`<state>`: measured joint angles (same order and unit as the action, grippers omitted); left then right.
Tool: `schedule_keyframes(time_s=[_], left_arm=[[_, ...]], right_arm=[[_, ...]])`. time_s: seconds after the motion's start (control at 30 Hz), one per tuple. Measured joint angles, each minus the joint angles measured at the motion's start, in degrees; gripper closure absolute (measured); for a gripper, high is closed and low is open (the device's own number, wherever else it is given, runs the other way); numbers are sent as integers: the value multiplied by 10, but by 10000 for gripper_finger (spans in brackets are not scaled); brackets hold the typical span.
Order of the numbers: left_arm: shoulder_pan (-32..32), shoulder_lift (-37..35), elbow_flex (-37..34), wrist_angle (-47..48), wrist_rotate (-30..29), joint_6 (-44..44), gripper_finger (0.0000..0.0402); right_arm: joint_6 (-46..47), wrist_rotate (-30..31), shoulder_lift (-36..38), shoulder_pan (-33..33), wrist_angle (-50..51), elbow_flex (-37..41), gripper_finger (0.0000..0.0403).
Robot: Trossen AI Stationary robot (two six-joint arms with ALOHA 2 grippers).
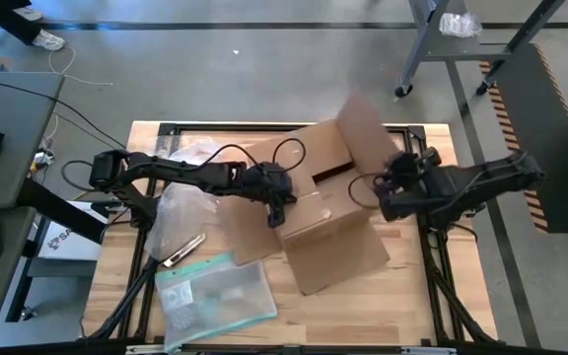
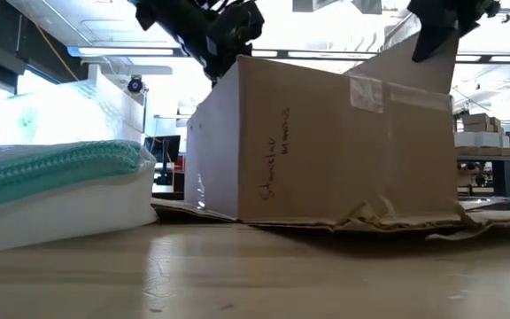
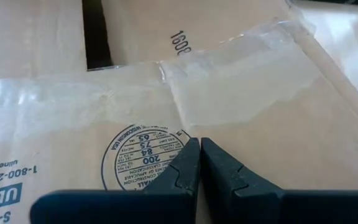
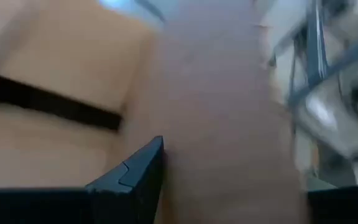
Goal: Unpack boxes
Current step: Break down cardboard box until it is fully flat
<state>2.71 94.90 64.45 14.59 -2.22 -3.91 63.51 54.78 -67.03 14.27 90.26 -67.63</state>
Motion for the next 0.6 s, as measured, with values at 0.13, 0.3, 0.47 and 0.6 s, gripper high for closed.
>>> schedule_keyframes(time_s=[0.13, 0.3, 0.47, 0.6], left_arm=[[-6, -17, -1, 31, -30, -5, 402], [-9, -33, -2, 51, -41, -15, 402], [-11, -37, -2, 70, -46, -15, 402], [-11, -36, -3, 67, -50, -15, 402]], right_arm=[[-32, -46, 31, -51, -11, 5, 241], [-68, -119, 43, -115, -16, 4, 240], [-175, -237, 27, -172, -7, 26, 241], [-259, -271, 19, -185, -19, 47, 241]])
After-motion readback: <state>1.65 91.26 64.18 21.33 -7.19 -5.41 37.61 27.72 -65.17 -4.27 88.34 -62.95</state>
